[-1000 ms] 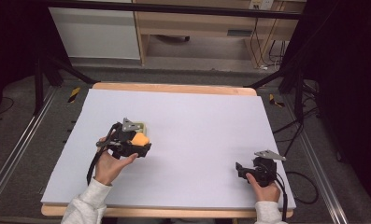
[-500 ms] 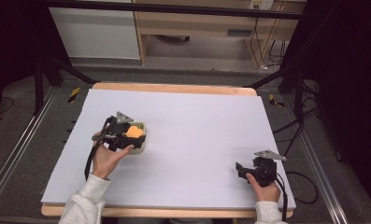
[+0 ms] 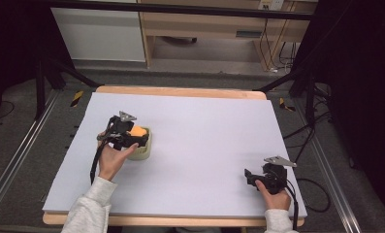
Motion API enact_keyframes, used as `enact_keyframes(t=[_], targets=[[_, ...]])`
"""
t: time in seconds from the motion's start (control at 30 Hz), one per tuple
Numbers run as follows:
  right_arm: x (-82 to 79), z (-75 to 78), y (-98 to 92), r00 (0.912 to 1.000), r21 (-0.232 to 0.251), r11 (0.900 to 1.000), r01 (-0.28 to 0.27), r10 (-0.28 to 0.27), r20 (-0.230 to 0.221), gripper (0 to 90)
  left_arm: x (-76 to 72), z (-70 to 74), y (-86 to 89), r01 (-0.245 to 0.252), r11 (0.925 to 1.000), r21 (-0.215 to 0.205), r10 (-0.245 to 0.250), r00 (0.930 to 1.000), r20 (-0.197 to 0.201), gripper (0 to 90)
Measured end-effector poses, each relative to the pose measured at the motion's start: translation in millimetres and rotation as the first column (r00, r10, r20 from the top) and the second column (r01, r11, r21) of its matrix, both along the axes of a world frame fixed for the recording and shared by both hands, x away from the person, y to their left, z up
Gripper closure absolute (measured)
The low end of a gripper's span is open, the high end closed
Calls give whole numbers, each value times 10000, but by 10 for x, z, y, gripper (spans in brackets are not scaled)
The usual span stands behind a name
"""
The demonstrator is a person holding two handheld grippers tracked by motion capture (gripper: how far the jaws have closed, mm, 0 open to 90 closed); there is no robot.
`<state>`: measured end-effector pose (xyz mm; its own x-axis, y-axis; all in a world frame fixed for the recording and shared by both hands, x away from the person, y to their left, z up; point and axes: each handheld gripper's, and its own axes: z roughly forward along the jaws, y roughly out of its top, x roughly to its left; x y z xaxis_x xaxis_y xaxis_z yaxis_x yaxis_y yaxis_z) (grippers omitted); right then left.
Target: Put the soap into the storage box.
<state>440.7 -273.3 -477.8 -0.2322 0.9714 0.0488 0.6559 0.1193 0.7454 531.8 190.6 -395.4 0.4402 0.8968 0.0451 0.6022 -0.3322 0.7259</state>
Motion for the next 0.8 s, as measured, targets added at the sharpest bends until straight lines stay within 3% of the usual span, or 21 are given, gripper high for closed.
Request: enact_keyframes(t=[0.5,0.8], targets=[[2,-3,-3,10000,-6,10000,-26,26,-7,90,176,-218,30,-403,9992,27,404,9988,-286,253],[0,-3,2,10000,16,10000,11,-11,-22,90,207,-336,59,-569,9984,21,570,9975,-419,253]])
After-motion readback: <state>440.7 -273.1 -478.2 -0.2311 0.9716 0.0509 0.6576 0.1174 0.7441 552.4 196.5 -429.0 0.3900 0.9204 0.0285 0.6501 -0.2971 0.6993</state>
